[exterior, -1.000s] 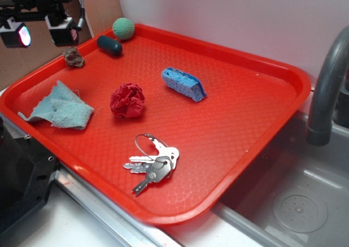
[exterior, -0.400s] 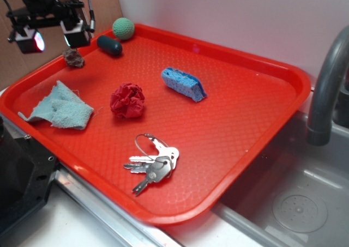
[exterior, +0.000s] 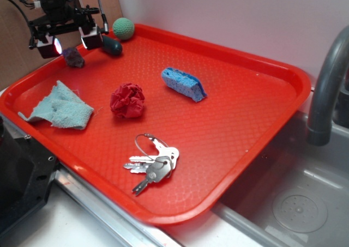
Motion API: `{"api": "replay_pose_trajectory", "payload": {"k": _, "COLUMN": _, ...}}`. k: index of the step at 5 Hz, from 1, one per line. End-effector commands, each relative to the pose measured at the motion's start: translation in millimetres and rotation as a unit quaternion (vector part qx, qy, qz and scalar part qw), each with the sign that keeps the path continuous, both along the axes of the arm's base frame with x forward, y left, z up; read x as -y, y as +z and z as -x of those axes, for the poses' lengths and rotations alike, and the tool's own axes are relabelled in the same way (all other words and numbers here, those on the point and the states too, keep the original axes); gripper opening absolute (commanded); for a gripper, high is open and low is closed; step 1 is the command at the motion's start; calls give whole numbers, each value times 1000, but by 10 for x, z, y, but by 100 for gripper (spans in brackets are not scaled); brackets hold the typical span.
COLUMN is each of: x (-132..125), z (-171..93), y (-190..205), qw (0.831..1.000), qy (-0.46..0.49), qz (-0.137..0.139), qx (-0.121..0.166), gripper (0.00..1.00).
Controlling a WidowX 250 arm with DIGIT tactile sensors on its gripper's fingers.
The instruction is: Grab the rock.
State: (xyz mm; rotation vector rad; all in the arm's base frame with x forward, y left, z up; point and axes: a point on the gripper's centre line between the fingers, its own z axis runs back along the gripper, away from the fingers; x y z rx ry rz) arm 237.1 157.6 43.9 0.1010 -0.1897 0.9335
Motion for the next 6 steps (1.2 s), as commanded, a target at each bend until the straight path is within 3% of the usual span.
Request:
{"api": "replay_pose_trajectory", "payload": {"k": 1, "x": -163, "z": 173, "y": 201, "qw": 999, "qy": 25, "qz": -21, "qx": 11, "gripper": 100}}
{"api": "replay_pose_trajectory", "payload": {"k": 3, "x": -151, "z": 370, "y": 260, "qw": 999, "qy": 18, "qz": -23, "qx": 17, "gripper": 100}}
{"api": "replay_pose_trajectory", "payload": {"k": 5, "x": -217, "z": 352, "y": 174, "qw": 1000, "qy": 12, "qz": -19, "qx": 8, "gripper": 100}}
{"api": "replay_pose_trajectory", "payload": {"k": 6, "x": -252, "z": 162, "y": 42, "qw": 1000, "qy": -6, "qz": -4, "qx": 7, "gripper": 100}}
